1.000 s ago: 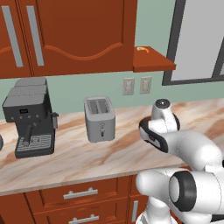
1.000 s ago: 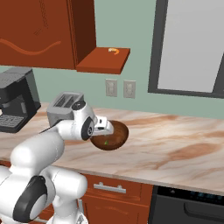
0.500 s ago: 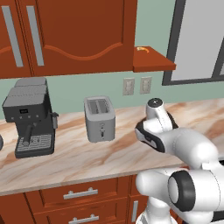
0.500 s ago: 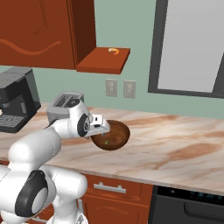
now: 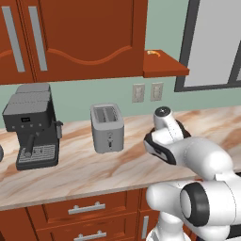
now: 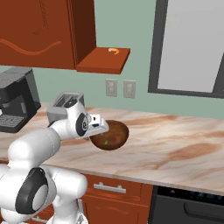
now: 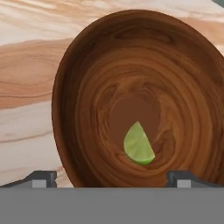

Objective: Pick the lemon wedge from the cabinet and place it in the bowl. Then pick the bowl and place it in the sink. Then turn on the sink facuet.

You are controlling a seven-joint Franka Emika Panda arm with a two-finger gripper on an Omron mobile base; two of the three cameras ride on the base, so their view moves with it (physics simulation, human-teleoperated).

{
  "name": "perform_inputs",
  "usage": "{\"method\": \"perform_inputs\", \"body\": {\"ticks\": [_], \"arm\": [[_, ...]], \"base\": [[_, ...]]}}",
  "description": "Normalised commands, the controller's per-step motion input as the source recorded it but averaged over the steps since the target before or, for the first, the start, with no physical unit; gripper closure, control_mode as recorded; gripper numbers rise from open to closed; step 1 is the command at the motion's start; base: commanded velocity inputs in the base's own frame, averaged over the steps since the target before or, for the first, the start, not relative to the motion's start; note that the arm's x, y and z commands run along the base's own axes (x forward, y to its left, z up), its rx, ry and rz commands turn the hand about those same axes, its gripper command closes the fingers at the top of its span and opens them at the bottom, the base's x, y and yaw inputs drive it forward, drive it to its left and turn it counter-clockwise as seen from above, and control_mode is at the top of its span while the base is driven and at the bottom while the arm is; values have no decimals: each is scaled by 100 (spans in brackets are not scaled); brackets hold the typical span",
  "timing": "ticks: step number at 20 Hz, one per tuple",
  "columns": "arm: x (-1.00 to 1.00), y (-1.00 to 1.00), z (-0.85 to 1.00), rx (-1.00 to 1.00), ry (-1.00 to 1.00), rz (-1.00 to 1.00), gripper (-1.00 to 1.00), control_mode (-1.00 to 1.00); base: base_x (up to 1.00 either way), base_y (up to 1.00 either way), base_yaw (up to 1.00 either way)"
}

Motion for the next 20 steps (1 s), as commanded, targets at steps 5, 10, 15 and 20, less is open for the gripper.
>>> {"method": "perform_inputs", "body": {"ticks": [5,10,15,20], "arm": [[0,0,-41,-2,1,4,-100,-100],[-1,0,-45,-1,0,4,-100,-100],[0,-11,-33,0,0,1,100,-100],[-1,-11,-9,0,0,0,100,-100]], "base": [[0,0,0],[0,0,0],[0,0,0],[0,0,0]]}}
